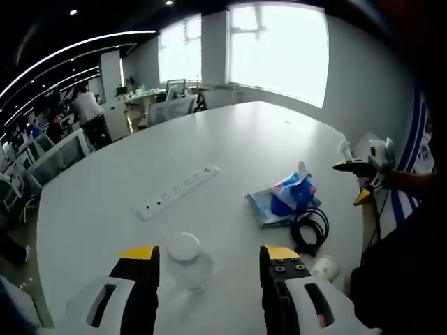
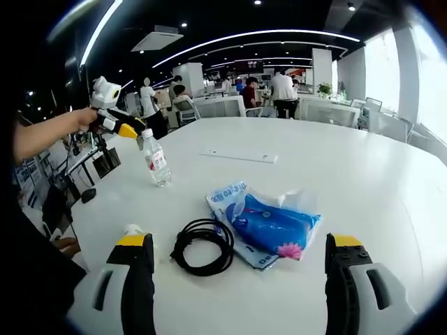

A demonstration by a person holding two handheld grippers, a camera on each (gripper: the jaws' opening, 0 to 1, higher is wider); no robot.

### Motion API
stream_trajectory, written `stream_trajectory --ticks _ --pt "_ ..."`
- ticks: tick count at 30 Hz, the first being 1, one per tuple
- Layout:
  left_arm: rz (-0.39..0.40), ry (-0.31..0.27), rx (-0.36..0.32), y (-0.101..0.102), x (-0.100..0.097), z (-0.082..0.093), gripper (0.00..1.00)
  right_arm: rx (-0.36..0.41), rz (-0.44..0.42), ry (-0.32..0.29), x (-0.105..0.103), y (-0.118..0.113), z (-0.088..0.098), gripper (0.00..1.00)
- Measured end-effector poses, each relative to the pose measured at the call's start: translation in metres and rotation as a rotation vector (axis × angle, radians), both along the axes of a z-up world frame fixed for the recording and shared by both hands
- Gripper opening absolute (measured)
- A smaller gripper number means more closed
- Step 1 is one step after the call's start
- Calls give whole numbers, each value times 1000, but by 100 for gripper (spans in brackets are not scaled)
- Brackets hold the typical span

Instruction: Arrange the tabletop items into an orderly group along one side of the table until the central work area is clear of visible clutter.

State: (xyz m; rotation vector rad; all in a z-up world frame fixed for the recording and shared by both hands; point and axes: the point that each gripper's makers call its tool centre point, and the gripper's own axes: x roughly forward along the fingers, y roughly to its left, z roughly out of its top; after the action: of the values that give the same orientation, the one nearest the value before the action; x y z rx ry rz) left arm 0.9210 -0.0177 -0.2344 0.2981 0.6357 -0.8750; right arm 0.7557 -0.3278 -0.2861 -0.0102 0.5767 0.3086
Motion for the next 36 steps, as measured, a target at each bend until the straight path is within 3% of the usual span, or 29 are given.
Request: stream_trajectory --ticks 6,9,16,20,24,26,29,36 --pt "87 -32 -45 5 -27 -7 72 12 15 1 3 3 2 100" --pt "133 0 -133 2 -49 -7 72 13 17 2 5 4 1 100" --pt "155 -3 -133 -1 -95 -12 75 5 40 2 9 10 2 100" --pt "187 -11 -181 -4 -111 -6 81 -5 50 -12 12 15 7 100" --pt "175 -8 -177 -1 -120 -8 87 -2 66 -29 14 23 15 100" --pt "190 23 -246 -9 -128 -2 93 -11 69 -34 14 23 16 100" --pt "196 -21 -232 -14 -135 2 100 -5 64 -37 14 24 17 100" --pt "146 -37 -240 -25 -142 0 100 -44 96 -17 4 34 10 100"
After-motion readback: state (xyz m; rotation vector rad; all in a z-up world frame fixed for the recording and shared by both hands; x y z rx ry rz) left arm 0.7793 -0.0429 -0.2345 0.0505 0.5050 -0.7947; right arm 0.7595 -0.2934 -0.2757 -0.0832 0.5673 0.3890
